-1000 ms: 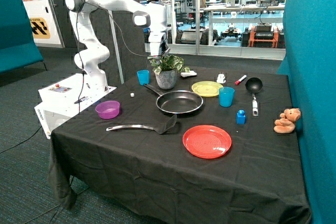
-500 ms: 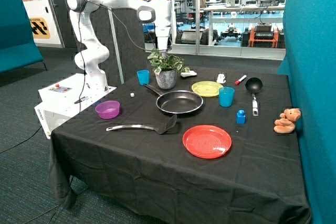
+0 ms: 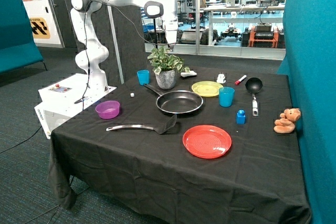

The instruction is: Clean the pan

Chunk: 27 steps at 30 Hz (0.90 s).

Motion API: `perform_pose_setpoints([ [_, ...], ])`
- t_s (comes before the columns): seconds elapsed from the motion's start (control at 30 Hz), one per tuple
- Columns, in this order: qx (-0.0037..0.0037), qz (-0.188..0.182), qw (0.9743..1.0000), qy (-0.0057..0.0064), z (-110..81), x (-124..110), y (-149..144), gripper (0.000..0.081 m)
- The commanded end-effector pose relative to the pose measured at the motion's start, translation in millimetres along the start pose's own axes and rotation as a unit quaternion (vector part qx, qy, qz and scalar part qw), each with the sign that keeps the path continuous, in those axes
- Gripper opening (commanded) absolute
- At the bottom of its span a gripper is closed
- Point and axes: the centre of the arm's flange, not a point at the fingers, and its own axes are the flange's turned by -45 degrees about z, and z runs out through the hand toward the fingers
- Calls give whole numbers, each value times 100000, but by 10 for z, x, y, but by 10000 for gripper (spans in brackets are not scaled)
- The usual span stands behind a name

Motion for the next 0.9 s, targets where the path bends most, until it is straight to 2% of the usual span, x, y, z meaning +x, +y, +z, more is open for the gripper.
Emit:
perform_pose_setpoints([
  [0.0, -67, -1961, 99981, -88, -58, 134, -175, 631],
  [0.3, -67, -1961, 99981, -88, -58, 135, -175, 631],
  [0.33, -57, -13005, 99151, -95, -1, 378, -620, 631],
  [0.37, -56, -13335, 99107, -95, 28, 507, -852, 631],
  [0.43, -56, -13772, 99047, -95, 57, 644, -1085, 631],
  [0.47, -55, -14365, 98963, -95, 69, 693, -1167, 526],
  [0.6, -54, -15456, 98798, -96, 98, 788, -1346, 532],
  [0.77, -53, -16474, 98634, -97, 137, 821, -1462, 491],
  [0.8, -53, -16693, 98597, -97, 154, 825, -1476, 575],
  [0.87, -53, -16717, 98593, -97, 183, 833, -1490, 645],
])
